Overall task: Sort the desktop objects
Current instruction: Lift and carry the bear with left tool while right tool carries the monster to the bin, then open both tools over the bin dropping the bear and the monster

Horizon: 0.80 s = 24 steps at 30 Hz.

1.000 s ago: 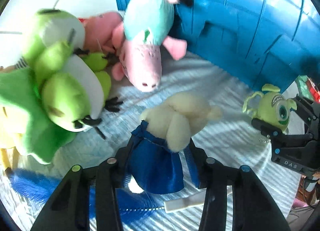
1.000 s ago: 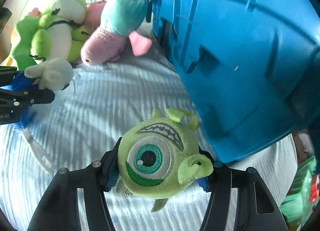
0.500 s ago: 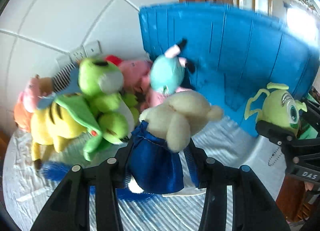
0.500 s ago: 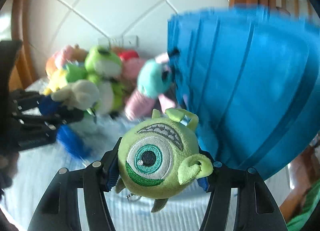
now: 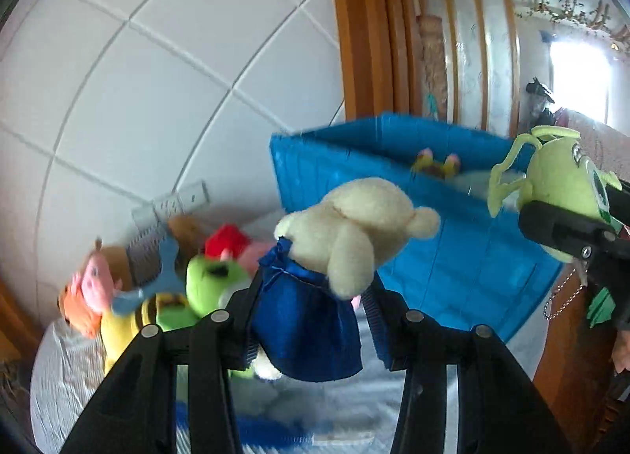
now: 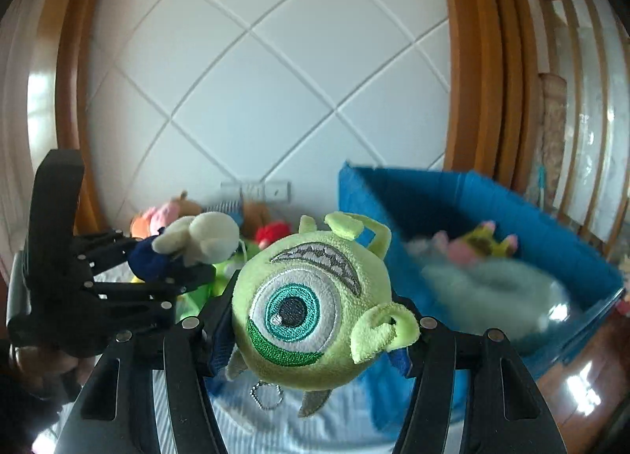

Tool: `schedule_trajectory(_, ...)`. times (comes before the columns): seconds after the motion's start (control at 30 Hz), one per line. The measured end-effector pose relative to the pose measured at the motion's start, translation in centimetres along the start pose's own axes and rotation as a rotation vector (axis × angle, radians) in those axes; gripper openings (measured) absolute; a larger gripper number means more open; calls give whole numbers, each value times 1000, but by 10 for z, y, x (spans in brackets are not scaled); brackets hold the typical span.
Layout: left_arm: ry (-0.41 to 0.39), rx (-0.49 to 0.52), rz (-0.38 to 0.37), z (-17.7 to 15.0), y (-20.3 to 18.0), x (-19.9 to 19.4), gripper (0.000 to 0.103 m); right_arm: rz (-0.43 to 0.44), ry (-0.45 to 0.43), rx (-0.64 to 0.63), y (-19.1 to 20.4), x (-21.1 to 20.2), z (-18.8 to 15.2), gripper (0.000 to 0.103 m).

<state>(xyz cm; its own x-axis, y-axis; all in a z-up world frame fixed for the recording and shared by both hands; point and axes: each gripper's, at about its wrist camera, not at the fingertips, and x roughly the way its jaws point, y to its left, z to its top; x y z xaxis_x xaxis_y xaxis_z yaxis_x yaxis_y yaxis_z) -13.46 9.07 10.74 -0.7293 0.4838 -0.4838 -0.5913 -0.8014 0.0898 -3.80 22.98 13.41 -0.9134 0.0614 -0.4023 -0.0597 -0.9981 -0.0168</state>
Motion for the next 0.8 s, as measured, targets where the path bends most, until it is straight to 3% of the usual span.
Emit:
schedule_trajectory(0.23, -69, 43, -52, 62, -45, 13, 45, -70, -41, 13, -60, -24, 40, 61)
schedule_trajectory(0.57, -95, 105, -80, 132, -122, 72, 45, -132, -7, 47, -157, 7, 65, 61)
schedule_trajectory(0.8, -57, 118, -52, 160, -152, 120, 45, -126, 35, 66, -203, 48, 75, 61)
